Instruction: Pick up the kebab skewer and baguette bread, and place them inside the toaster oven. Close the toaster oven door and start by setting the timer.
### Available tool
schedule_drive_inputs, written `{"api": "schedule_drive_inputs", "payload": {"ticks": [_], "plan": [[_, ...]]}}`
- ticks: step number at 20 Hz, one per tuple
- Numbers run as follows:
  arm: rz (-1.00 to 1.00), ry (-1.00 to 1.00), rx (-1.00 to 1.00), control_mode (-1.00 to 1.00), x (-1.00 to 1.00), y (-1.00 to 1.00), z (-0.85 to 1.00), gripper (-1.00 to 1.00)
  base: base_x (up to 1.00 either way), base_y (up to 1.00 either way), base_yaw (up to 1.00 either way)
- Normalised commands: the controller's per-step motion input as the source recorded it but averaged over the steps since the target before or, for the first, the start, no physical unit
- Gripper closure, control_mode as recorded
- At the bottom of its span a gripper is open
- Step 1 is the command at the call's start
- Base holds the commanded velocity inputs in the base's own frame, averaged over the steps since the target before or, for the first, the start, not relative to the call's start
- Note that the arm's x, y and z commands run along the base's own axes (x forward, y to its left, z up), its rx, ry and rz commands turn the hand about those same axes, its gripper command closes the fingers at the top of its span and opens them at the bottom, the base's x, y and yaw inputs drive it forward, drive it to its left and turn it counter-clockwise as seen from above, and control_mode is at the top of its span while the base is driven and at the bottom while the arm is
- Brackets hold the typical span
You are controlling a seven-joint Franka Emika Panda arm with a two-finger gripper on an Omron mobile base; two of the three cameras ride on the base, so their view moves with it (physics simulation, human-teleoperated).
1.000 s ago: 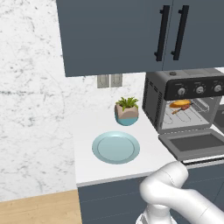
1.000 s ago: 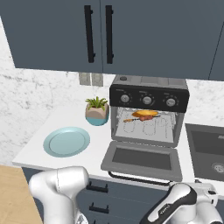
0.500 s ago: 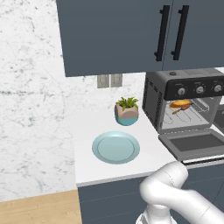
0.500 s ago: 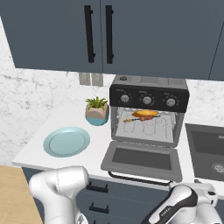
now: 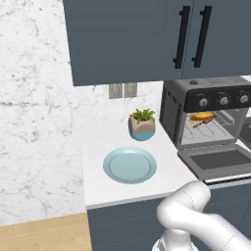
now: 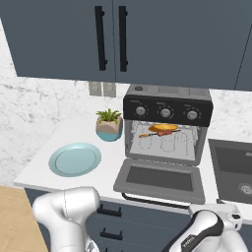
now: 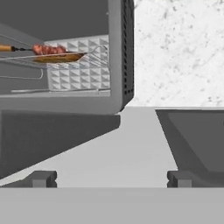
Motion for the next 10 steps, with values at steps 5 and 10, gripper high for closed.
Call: {"api": "schedule_drive_inputs", "payload": {"ticks": [5, 10], "plan": [[0.02, -0.14, 0.03, -1.0, 0.04, 0.0, 0.15, -1.0, 0.0, 0.0, 0.0], [0.01, -0.14, 0.03, -1.0, 0.03, 0.0, 0.17, -1.0, 0.0, 0.0, 0.0]]}}
